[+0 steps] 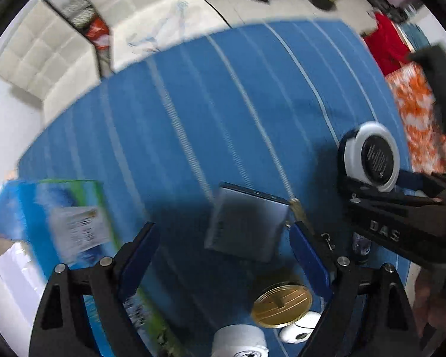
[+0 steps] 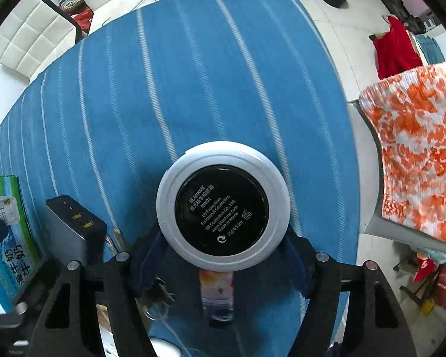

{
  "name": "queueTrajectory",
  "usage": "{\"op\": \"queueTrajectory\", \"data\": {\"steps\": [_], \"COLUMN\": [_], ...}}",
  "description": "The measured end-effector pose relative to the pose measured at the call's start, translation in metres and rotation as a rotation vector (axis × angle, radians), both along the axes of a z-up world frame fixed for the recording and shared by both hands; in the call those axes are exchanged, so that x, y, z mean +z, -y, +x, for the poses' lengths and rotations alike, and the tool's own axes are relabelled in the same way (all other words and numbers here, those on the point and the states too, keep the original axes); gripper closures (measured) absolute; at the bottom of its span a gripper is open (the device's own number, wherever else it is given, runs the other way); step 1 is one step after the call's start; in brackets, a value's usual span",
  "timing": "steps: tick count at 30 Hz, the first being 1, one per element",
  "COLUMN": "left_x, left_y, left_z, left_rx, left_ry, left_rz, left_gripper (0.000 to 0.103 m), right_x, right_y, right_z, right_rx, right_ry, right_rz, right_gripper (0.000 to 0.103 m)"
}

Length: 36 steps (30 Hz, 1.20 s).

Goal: Organize rigid objects
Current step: 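Grasp the grey charger with the left tool while the right tool grasps the white compact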

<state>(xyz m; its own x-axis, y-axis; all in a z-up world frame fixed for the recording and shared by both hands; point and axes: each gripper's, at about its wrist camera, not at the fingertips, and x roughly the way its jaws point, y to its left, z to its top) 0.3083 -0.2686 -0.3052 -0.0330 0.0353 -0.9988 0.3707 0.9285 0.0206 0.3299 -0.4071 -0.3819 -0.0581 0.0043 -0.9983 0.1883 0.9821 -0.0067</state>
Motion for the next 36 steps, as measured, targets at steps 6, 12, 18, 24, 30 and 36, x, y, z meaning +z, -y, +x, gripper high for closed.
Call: {"op": "queueTrajectory", "data": {"steps": [6, 12, 18, 24, 30, 36], "left_x": [-0.039, -0.032, -0.023, -0.001, 0.030, 0.039], "left_y": [0.004, 0.004, 0.005, 0.002, -0.010, -0.017], "left_z": [0.002, -0.002, -0.018, -0.030, -0.044, -0.047], "left_rx": [0.005, 0.006, 0.015, 0.032, 0.049, 0.039], "left_ry": [-0.072, -0.002, 0.049, 0.098, 0.142, 0.165], "left_rz": [-0.010, -0.023, -0.010, -0.030, -0.069, -0.082], "left_gripper": [0.033, 0.045, 0.046, 0.046, 0.046, 0.046], "right_x": [-0.001, 0.002, 0.010, 0.029, 0.056, 0.047], "right_y": [0.016, 0.002, -0.011, -0.013, -0.012, -0.022], "right_z": [-0.015, -0.018, -0.022, -0.038, -0.055, -0.069], "right_rx": [-0.048, -0.072, -0.047, -0.049, -0.047, -0.003], "right_ry": [0.044, 0.057, 0.065, 0.109, 0.165, 0.092], "right_rz": [0.001, -0.073, -0.109, -0.104, -0.102, -0.003], "right_gripper": [0.028, 0.029, 0.031, 0.032, 0.039, 0.074]}}
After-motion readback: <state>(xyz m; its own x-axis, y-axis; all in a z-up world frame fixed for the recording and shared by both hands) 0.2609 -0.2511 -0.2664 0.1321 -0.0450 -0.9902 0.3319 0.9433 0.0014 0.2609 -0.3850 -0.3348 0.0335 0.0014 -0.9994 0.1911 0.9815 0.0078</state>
